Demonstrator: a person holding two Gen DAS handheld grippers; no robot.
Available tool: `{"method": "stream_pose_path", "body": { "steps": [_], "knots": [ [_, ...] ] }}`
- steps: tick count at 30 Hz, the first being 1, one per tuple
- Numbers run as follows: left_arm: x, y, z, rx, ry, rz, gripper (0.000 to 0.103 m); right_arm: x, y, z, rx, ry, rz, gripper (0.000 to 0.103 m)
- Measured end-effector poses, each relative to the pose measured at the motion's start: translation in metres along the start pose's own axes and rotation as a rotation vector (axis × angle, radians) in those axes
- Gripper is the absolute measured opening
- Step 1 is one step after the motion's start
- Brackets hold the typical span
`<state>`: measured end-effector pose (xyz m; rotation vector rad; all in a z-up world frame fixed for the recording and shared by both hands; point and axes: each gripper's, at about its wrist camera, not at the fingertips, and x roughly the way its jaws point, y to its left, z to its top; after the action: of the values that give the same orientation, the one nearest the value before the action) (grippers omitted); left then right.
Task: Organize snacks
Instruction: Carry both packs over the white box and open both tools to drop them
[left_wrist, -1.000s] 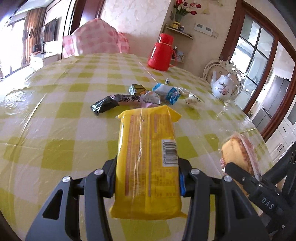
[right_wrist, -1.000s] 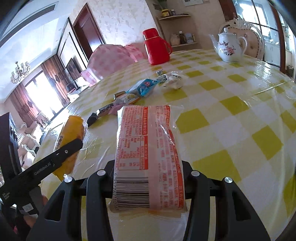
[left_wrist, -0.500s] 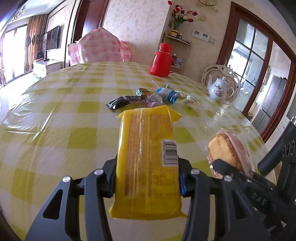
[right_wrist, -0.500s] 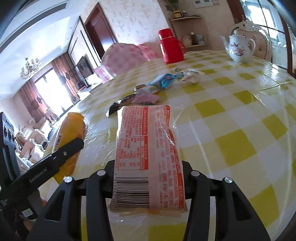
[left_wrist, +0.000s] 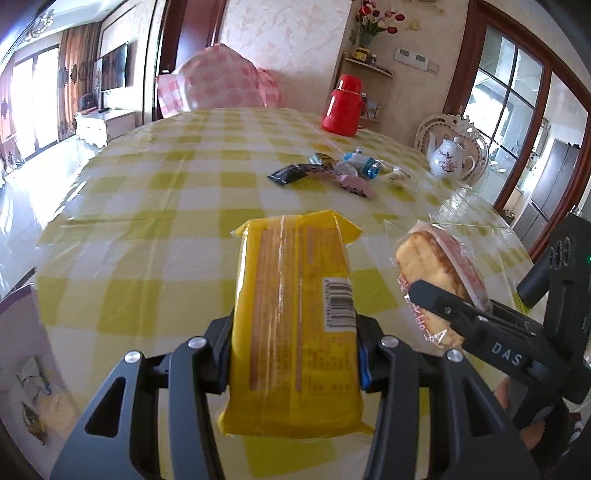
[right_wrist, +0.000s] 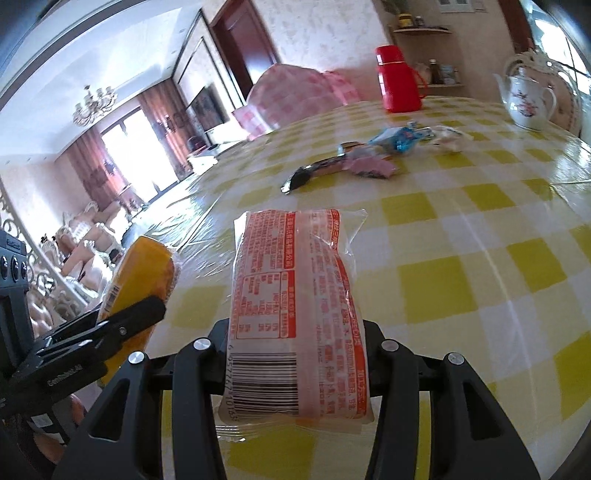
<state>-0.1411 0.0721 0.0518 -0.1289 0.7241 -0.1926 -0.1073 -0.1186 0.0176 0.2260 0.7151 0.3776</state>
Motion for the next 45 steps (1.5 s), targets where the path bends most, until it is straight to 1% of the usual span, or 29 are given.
{"method": "stream_pose_path", "body": {
  "steps": [6,11,14,22,25,28,30,33,35,36,37,38,39,40,41,42,43,45],
  "knots": [
    [-0.022,0.028,-0.009,-0.018,-0.006,0.027,0.048,0.006,0.023,-0.006,-0.037,0.031,0.035,0.046],
    [-0.036,0.054,-0.015,-0.037,-0.015,0.062,0.048,0.012,0.052,-0.013,-0.084,0.064,0.085,0.046],
    [-0.043,0.070,-0.017,-0.052,-0.016,0.080,0.048,0.015,0.079,-0.020,-0.129,0.079,0.140,0.046],
    [-0.058,0.126,-0.022,-0.108,-0.007,0.157,0.048,0.021,0.159,-0.044,-0.295,0.146,0.219,0.046],
    [-0.070,0.146,-0.018,-0.085,0.005,0.225,0.048,0.019,0.188,-0.054,-0.367,0.166,0.248,0.046],
    [-0.082,0.166,-0.018,-0.045,0.031,0.328,0.048,0.023,0.217,-0.065,-0.437,0.192,0.275,0.046],
    [-0.084,0.179,-0.019,-0.029,0.063,0.367,0.048,0.028,0.238,-0.075,-0.487,0.215,0.288,0.046],
    [-0.084,0.201,-0.028,-0.009,0.135,0.422,0.048,0.036,0.263,-0.088,-0.557,0.247,0.300,0.046],
    [-0.082,0.221,-0.034,-0.024,0.184,0.463,0.049,0.042,0.284,-0.101,-0.617,0.274,0.312,0.046],
    [-0.081,0.226,-0.036,-0.028,0.199,0.479,0.050,0.044,0.292,-0.105,-0.635,0.280,0.318,0.046],
    [-0.079,0.236,-0.039,-0.034,0.223,0.514,0.054,0.047,0.301,-0.110,-0.658,0.288,0.335,0.047],
    [-0.078,0.246,-0.041,-0.048,0.238,0.570,0.060,0.048,0.306,-0.114,-0.675,0.295,0.354,0.048],
    [-0.079,0.252,-0.043,-0.057,0.242,0.606,0.079,0.050,0.312,-0.117,-0.688,0.299,0.367,0.054],
    [-0.077,0.260,-0.044,-0.067,0.244,0.678,0.090,0.050,0.314,-0.119,-0.689,0.293,0.367,0.063],
    [-0.077,0.265,-0.045,-0.070,0.245,0.722,0.091,0.049,0.312,-0.119,-0.686,0.281,0.363,0.065],
    [-0.074,0.269,-0.046,-0.072,0.253,0.748,0.091,0.050,0.309,-0.118,-0.683,0.278,0.355,0.068],
    [-0.072,0.273,-0.047,-0.082,0.265,0.753,0.092,0.052,0.305,-0.117,-0.676,0.280,0.345,0.069],
    [-0.067,0.276,-0.049,-0.095,0.274,0.738,0.093,0.054,0.295,-0.115,-0.640,0.287,0.327,0.070]
  ]
}}
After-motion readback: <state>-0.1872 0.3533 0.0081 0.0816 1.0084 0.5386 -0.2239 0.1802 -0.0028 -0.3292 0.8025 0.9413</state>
